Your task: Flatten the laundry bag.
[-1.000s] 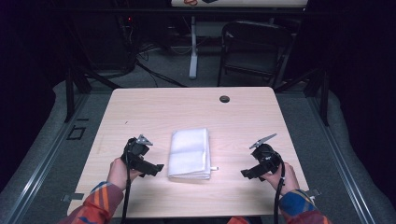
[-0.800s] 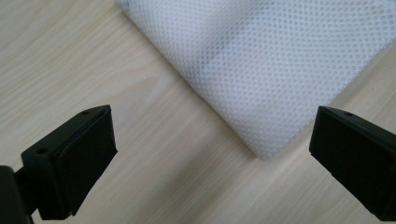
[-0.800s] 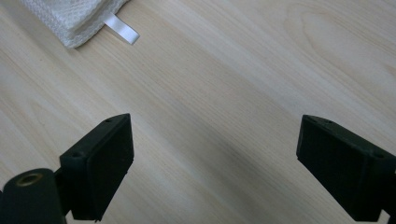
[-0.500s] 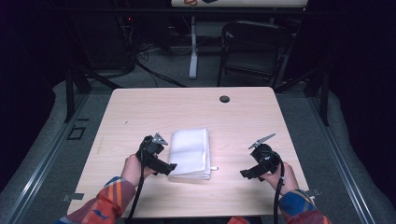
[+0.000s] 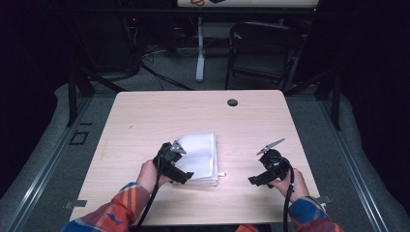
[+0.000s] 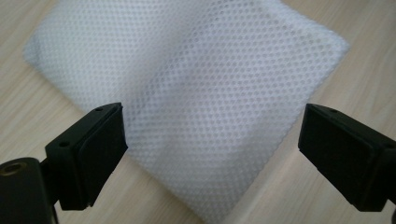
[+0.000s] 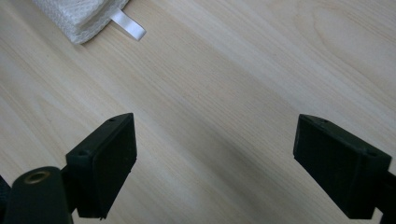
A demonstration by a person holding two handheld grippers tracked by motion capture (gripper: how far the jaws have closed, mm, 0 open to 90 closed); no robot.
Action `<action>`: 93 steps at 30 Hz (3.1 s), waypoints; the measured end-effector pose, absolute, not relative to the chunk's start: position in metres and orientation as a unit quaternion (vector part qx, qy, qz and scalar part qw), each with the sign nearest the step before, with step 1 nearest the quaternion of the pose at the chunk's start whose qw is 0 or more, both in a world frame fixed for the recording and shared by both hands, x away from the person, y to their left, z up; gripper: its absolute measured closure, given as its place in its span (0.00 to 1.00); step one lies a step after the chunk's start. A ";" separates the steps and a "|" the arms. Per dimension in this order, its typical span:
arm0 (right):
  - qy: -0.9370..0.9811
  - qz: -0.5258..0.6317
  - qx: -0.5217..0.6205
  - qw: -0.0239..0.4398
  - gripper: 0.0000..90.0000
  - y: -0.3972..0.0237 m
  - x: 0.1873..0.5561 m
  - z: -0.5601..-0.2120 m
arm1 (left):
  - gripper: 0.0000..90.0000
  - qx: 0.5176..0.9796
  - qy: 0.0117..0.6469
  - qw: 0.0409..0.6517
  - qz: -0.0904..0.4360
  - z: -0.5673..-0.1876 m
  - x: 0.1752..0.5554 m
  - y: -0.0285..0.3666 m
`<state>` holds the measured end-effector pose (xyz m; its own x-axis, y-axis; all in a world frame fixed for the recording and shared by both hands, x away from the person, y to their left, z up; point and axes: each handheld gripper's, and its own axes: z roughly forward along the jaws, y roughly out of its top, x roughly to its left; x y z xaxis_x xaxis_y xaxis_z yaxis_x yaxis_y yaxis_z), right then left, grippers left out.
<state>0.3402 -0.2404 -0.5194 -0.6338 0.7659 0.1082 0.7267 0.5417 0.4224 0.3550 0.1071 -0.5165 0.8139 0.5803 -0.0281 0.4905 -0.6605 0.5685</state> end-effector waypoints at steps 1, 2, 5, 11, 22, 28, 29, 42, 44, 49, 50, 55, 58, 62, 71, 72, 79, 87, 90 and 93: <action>0.877 0.219 0.426 0.044 0.15 -0.240 0.340 -0.519 | 0.09 0.910 0.289 0.287 0.077 -0.517 0.355 0.105; 0.878 0.218 0.425 0.043 0.15 -0.241 0.341 -0.520 | 0.09 0.912 0.284 0.287 0.075 -0.517 0.354 0.102; 0.870 0.232 0.434 0.038 0.15 -0.239 0.340 -0.522 | 0.10 0.915 0.276 0.286 0.071 -0.519 0.353 0.097; 0.877 0.220 0.425 0.039 0.15 -0.240 0.340 -0.520 | 0.16 0.926 0.257 0.268 0.065 -0.530 0.354 0.080; 0.877 0.225 0.424 0.029 0.15 -0.238 0.339 -0.521 | 0.26 0.945 0.232 0.214 0.088 -0.553 0.354 0.061; 0.878 0.222 0.423 0.023 0.15 -0.236 0.339 -0.522 | 0.40 0.948 0.212 0.217 0.097 -0.553 0.351 0.060; 0.879 0.221 0.422 0.026 0.15 -0.236 0.339 -0.522 | 0.43 0.948 0.209 0.222 0.092 -0.553 0.351 0.061; 0.883 0.217 0.416 0.021 0.16 -0.235 0.339 -0.522 | 0.75 0.949 0.191 0.239 0.070 -0.551 0.352 0.064; 0.879 0.227 0.420 0.019 0.16 -0.234 0.338 -0.524 | 0.77 0.947 0.194 0.247 0.064 -0.551 0.352 0.066; 0.881 0.224 0.416 0.017 0.16 -0.233 0.338 -0.523 | 0.82 0.946 0.194 0.256 0.054 -0.551 0.354 0.067; 0.883 0.219 0.414 0.018 0.16 -0.233 0.339 -0.523 | 0.83 0.945 0.194 0.256 0.053 -0.550 0.354 0.068; 0.883 0.220 0.414 0.017 0.16 -0.232 0.338 -0.522 | 0.83 0.946 0.194 0.257 0.046 -0.549 0.355 0.069; 0.883 0.222 0.414 0.017 0.16 -0.231 0.338 -0.523 | 0.83 0.946 0.192 0.258 0.043 -0.549 0.355 0.070; 0.885 0.219 0.411 0.019 0.17 -0.231 0.338 -0.522 | 0.82 0.946 0.191 0.260 0.038 -0.548 0.356 0.071; 0.885 0.218 0.411 0.018 0.17 -0.231 0.339 -0.523 | 0.82 0.944 0.191 0.267 0.025 -0.548 0.356 0.072; 0.885 0.218 0.411 0.018 0.17 -0.231 0.339 -0.523 | 0.82 0.944 0.190 0.269 0.025 -0.548 0.357 0.072; 0.886 0.216 0.410 0.016 0.17 -0.231 0.339 -0.523 | 0.78 0.948 0.186 0.259 0.020 -0.547 0.357 0.070; 0.884 0.224 0.411 0.011 0.18 -0.229 0.338 -0.524 | 0.87 0.952 0.177 0.247 0.039 -0.550 0.354 0.067; 0.887 0.218 0.406 0.018 0.19 -0.229 0.338 -0.523 | 0.92 0.950 0.178 0.253 0.044 -0.550 0.354 0.068; 0.889 0.217 0.404 0.017 0.20 -0.228 0.338 -0.522 | 0.96 0.950 0.175 0.254 0.045 -0.549 0.353 0.069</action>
<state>0.3375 -0.2279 -0.5222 -0.6736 0.7249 0.1445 0.7098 0.5797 0.4002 0.3531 0.0686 -0.5490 0.9346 0.3558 -0.0026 0.3098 -0.8100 0.4979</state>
